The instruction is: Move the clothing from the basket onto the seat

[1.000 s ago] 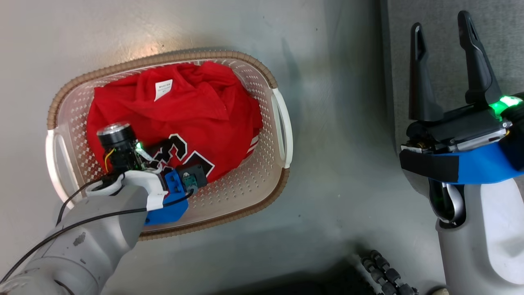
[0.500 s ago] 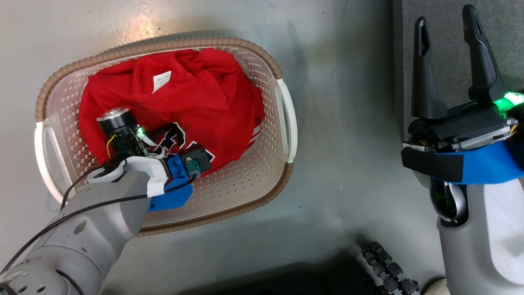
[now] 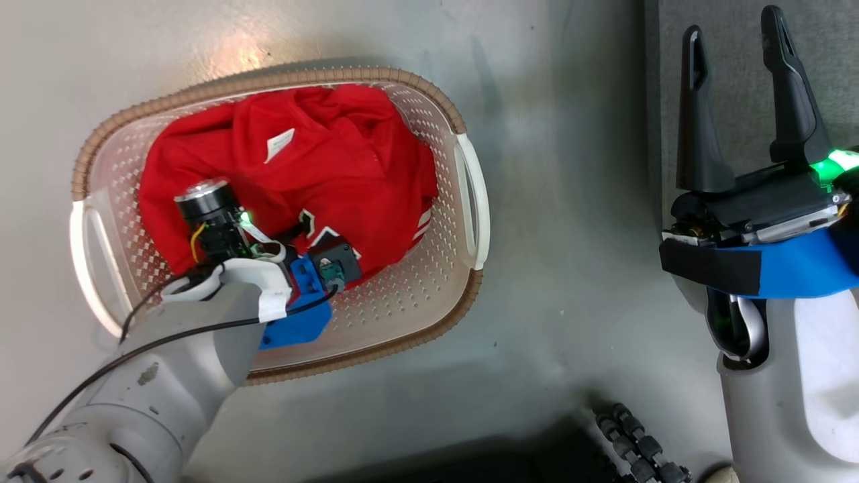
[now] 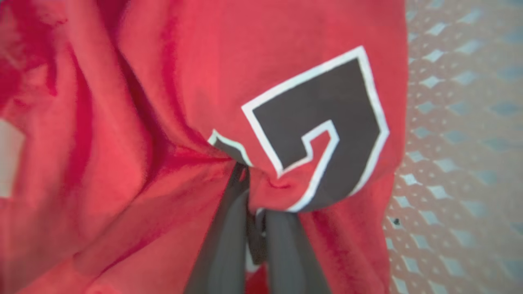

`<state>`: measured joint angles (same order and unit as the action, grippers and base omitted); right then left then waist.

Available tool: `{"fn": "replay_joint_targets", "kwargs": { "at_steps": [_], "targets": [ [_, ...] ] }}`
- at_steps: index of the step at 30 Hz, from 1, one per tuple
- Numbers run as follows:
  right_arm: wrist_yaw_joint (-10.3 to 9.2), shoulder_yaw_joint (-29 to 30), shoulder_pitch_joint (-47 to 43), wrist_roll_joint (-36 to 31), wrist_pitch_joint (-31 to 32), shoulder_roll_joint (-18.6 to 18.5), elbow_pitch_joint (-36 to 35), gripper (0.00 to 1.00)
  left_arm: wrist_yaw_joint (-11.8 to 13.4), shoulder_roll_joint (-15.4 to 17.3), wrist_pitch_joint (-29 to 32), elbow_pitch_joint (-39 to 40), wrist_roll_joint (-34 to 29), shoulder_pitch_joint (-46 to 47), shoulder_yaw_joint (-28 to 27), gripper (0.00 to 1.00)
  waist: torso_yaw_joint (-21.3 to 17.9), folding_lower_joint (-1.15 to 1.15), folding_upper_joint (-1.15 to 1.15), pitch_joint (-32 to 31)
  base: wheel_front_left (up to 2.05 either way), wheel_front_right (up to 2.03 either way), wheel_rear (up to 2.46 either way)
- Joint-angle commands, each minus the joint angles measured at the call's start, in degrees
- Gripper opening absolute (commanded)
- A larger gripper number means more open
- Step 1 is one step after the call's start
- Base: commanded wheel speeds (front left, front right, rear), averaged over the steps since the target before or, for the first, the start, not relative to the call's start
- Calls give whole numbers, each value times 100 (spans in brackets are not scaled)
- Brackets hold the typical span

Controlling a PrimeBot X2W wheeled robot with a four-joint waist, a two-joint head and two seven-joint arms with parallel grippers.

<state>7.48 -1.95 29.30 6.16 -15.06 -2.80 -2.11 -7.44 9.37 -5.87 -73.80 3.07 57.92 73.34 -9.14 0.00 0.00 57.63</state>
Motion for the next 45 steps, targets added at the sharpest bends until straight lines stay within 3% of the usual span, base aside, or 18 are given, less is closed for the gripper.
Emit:
{"fn": "replay_joint_targets", "kwargs": {
  "at_steps": [1,21,45],
  "targets": [
    [3,14,111,1,-18,-16,34,100,-1,-41,-97,-4,97,-10,21,0,51,0,0,-127,0,0,0],
    [3,88,-428,-266,-17,-17,513,100,39,-484,-926,268,989,-554,-451,0,564,0,0,-1875,0,0,0],
    [3,178,-1707,-271,-18,-17,956,100,32,-411,-939,1930,1841,-1284,-1849,0,907,0,0,-4324,0,0,0]
  ]
}}
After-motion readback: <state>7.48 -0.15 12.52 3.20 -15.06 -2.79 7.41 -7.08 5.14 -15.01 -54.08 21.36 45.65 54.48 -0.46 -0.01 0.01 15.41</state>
